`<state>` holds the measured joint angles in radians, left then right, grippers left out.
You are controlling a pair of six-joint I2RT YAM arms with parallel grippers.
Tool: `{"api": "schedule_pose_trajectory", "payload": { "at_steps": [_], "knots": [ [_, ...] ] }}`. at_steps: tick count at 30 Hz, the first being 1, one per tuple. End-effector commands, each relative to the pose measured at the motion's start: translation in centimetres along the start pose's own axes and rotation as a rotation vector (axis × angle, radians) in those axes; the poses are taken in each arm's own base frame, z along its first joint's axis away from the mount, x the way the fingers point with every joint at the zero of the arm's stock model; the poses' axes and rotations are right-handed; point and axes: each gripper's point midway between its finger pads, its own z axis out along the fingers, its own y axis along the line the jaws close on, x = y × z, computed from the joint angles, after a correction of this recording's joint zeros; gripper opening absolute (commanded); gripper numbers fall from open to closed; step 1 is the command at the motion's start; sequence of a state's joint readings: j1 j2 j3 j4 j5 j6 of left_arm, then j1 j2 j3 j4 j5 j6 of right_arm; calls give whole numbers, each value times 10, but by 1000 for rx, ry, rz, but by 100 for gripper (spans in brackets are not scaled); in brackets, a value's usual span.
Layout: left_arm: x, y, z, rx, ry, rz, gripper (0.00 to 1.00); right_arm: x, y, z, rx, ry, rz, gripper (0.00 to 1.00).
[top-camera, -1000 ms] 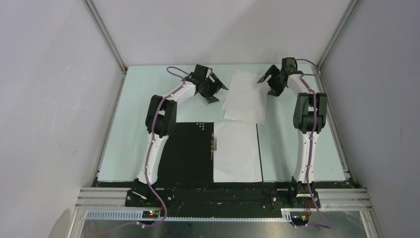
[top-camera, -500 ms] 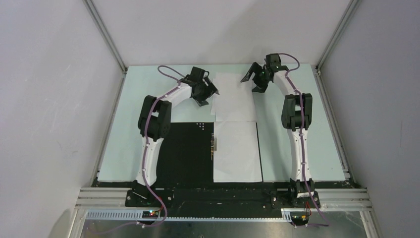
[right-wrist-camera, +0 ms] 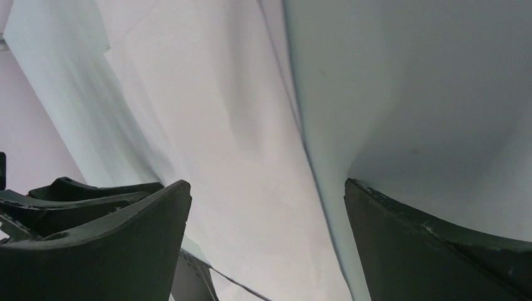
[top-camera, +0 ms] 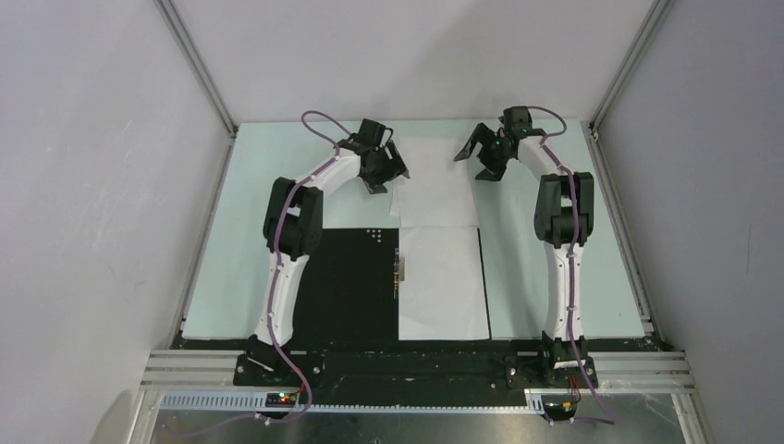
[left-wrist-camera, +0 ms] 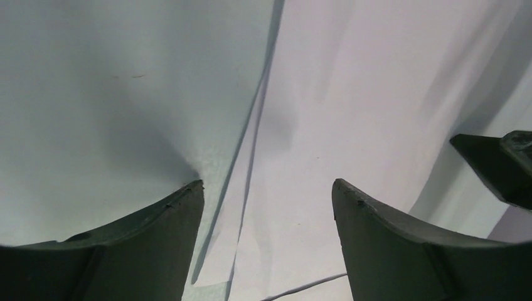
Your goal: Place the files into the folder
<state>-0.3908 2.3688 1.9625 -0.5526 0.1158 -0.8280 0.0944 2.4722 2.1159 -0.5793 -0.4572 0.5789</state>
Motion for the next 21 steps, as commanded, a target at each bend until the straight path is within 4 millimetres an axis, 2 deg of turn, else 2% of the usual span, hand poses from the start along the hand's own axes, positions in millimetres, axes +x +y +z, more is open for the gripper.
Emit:
{"api": "schedule_pose_trajectory", "payload": {
  "at_steps": [1, 3, 6, 8, 12, 15, 16, 21],
  "knots": [
    [16, 6, 6, -11, 64, 42, 82, -3, -19, -26, 43, -32, 10, 98],
    [18, 7, 7, -15, 69, 42, 82, 4, -23, -30, 59, -18, 9, 98],
    [21, 6, 9, -8, 84, 39, 82, 27, -27, -35, 90, 19, -10, 98],
    [24, 5, 10, -6, 92, 39, 82, 46, -24, -33, 97, 43, -34, 99],
    [33, 0, 11, 1, 109, 41, 83, 70, -21, -25, 78, 89, -40, 99],
    [36, -4, 12, 9, 121, 29, 82, 80, -18, -15, 67, 120, -44, 99],
    [40, -6, 13, 15, 134, 19, 82, 82, -12, -13, 50, 127, -52, 99],
    [51, -17, 17, 48, 180, -10, 80, 80, -2, -4, 15, 145, -54, 100]
  ]
}}
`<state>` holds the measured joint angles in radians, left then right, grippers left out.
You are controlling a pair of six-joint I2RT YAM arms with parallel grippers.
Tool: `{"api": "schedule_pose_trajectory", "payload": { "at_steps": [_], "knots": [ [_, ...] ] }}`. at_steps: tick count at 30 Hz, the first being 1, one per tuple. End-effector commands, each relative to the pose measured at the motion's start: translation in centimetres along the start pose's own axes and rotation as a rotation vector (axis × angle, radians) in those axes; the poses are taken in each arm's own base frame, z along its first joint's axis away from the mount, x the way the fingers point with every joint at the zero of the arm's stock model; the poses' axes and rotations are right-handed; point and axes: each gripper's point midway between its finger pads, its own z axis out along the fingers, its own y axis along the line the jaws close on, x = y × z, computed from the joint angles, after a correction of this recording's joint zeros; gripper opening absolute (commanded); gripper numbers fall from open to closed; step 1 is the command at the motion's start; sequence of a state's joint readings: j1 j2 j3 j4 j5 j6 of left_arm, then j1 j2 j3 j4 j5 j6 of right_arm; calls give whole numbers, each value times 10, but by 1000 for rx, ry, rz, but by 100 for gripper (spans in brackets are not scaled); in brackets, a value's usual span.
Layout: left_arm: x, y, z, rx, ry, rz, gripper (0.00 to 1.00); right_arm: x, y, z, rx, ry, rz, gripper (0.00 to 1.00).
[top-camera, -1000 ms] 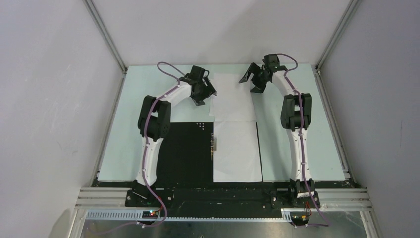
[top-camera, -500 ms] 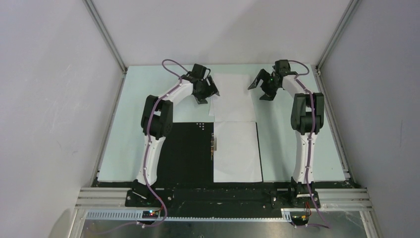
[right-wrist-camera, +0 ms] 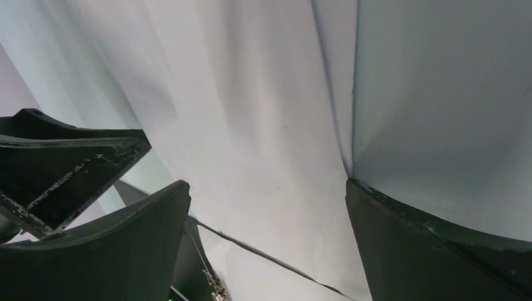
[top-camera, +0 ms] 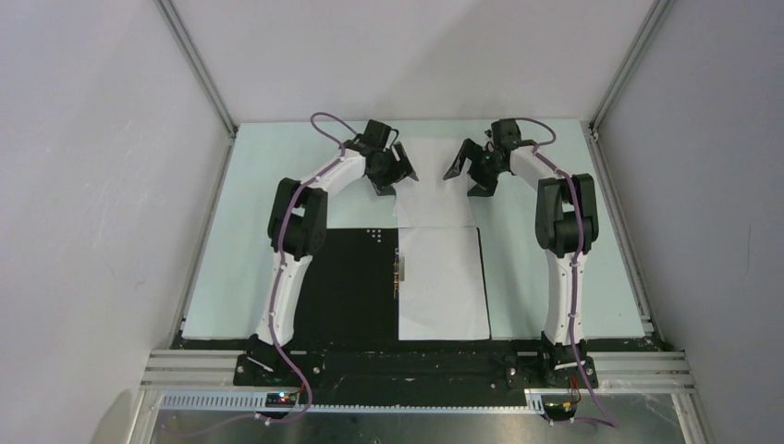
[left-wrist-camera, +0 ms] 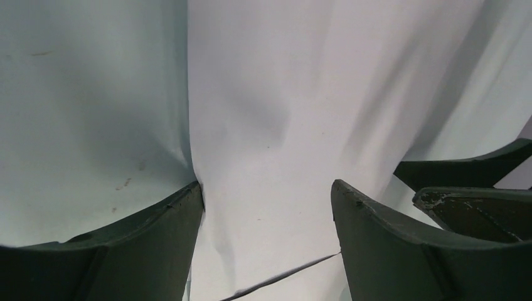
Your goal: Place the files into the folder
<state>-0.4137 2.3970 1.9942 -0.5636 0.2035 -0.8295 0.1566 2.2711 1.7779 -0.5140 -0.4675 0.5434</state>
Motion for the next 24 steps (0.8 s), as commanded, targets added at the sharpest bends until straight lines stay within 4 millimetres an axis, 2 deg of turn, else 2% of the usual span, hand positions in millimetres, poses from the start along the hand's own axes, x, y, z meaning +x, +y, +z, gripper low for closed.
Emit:
{"api": "schedule_pose_trajectory", "payload": {
  "at_steps": [1, 10, 17, 18, 23, 24],
  "knots": [
    [30, -1, 16, -7, 102, -35, 78, 9, -4, 15, -10, 56, -4, 99],
    [21, -4, 4, 3, 76, -30, 60, 4, -6, 23, -33, 64, 13, 99],
    [17, -10, 2, 31, 81, -24, 31, 2, -4, 24, -48, 61, 17, 99],
    [15, -10, 1, 34, 79, -26, 25, 1, -4, 23, -52, 60, 18, 99],
    [4, -19, -8, 64, 61, -30, 9, -8, 0, 15, -64, 34, 14, 100],
    [0, -20, -11, 69, 56, -33, 3, -10, 1, 13, -66, 27, 13, 99]
  ]
}}
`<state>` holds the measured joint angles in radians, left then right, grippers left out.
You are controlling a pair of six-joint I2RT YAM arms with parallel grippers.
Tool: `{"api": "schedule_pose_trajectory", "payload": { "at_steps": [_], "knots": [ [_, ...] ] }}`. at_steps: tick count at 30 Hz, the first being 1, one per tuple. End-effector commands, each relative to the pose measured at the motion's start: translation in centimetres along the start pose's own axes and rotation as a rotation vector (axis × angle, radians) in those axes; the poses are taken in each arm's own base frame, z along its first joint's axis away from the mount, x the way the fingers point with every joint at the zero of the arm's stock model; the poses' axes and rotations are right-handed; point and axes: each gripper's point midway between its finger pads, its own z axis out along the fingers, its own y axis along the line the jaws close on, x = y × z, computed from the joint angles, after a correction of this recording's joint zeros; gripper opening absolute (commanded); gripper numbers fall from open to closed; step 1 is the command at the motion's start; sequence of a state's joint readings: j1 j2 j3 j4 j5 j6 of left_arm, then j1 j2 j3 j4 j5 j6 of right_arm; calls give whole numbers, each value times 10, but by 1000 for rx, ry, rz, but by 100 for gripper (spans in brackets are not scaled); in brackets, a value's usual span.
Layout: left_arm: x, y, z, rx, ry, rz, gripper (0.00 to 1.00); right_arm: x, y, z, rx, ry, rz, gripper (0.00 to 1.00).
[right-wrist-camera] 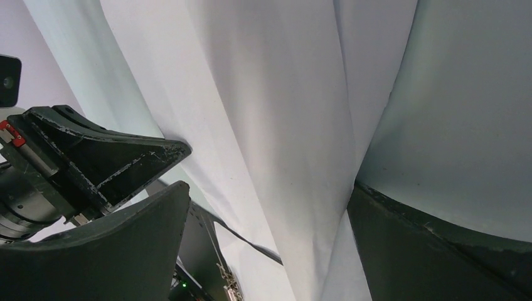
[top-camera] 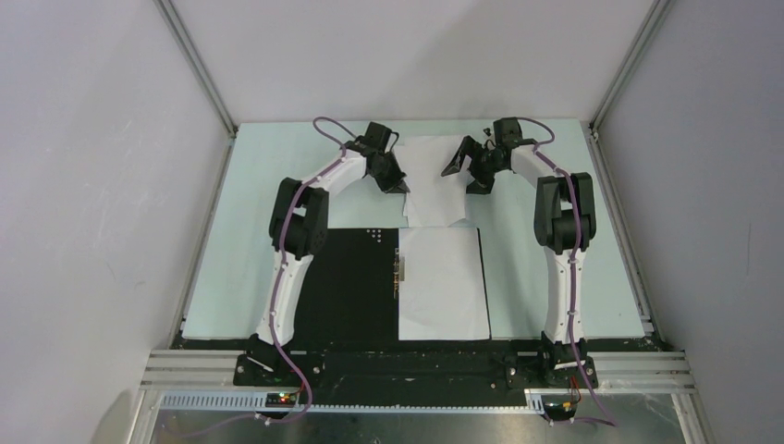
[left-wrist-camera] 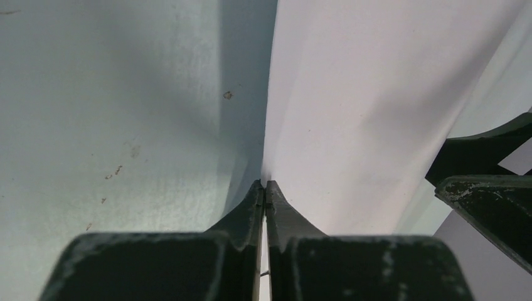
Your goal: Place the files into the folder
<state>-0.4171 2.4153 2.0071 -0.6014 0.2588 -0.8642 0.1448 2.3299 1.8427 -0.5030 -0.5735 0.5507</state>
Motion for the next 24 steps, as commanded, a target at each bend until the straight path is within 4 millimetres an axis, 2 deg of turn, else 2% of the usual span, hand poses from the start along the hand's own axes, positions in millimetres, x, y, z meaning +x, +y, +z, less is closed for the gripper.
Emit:
{"api": "schedule_pose_trajectory", "payload": {
  "at_steps": [1, 4, 9, 14, 17, 24],
  "knots": [
    [-14, -23, -17, 74, -15, 12, 1, -7, -10, 3, 27, -15, 8, 100],
    [-16, -31, -25, 106, -4, -3, 0, -12, -6, -4, 21, -35, 9, 100],
    [-21, -42, -38, 158, 17, -59, 0, -20, -12, -21, 27, -94, 35, 99],
    [-22, -46, -43, 190, 45, -95, 0, -20, -20, -33, 30, -121, 64, 100],
    [-24, -43, -42, 190, 48, -95, 0, -20, -22, -33, 31, -128, 66, 100],
    [-18, -31, -30, 182, 94, -113, 0, -16, -38, -16, 122, -107, 45, 99]
  ]
}}
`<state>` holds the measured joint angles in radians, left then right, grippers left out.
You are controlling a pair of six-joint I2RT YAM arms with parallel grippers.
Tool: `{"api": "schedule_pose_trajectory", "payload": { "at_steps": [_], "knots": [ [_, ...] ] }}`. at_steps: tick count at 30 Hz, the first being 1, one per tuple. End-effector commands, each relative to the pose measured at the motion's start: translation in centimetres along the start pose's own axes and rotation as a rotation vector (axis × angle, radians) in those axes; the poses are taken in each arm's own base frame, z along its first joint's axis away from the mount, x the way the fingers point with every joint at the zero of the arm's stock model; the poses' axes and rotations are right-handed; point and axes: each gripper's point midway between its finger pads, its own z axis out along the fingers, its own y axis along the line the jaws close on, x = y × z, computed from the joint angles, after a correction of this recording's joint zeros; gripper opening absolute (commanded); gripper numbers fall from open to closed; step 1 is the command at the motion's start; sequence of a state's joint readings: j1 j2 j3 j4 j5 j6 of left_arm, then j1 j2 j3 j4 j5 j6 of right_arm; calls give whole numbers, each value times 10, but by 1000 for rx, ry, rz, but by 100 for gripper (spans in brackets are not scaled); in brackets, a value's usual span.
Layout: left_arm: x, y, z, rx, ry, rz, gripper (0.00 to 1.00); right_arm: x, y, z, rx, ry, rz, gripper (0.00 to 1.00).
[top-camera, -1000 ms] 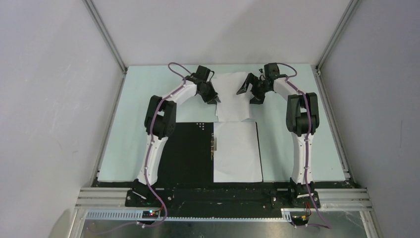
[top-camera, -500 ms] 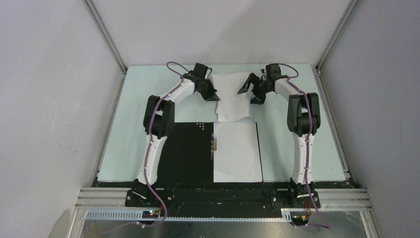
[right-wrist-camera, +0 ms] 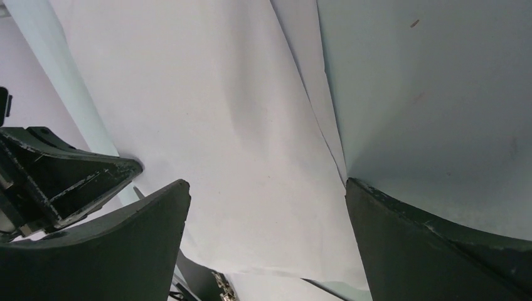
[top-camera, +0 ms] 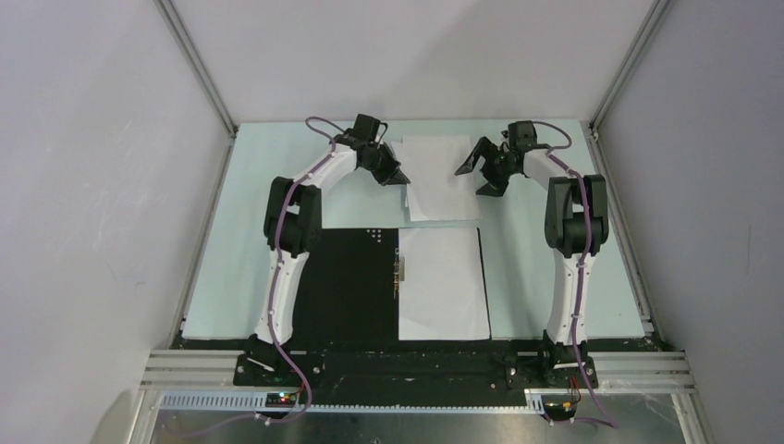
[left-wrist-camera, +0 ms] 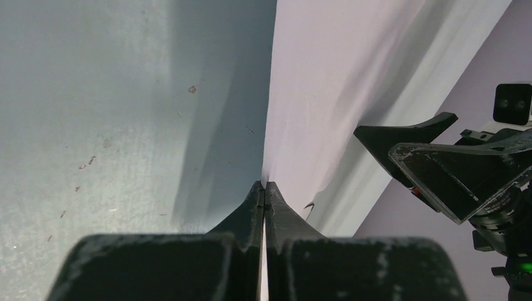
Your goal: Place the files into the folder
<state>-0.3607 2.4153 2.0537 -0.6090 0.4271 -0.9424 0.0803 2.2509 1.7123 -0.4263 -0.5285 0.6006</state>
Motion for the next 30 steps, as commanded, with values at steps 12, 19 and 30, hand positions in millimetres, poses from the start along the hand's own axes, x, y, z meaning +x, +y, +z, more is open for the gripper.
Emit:
{"api": "schedule_pose_trajectory", "payload": {
  "at_steps": [12, 19, 30],
  "knots": [
    [7, -12, -6, 74, 89, -84, 0, -12, -36, 7, 267, -97, -104, 100],
    [9, -1, 1, 57, 105, -92, 0, -6, -20, 26, 215, -36, -142, 99],
    [17, -9, -6, 101, 168, -169, 0, -15, -36, -13, 199, -101, -31, 99]
  ]
}}
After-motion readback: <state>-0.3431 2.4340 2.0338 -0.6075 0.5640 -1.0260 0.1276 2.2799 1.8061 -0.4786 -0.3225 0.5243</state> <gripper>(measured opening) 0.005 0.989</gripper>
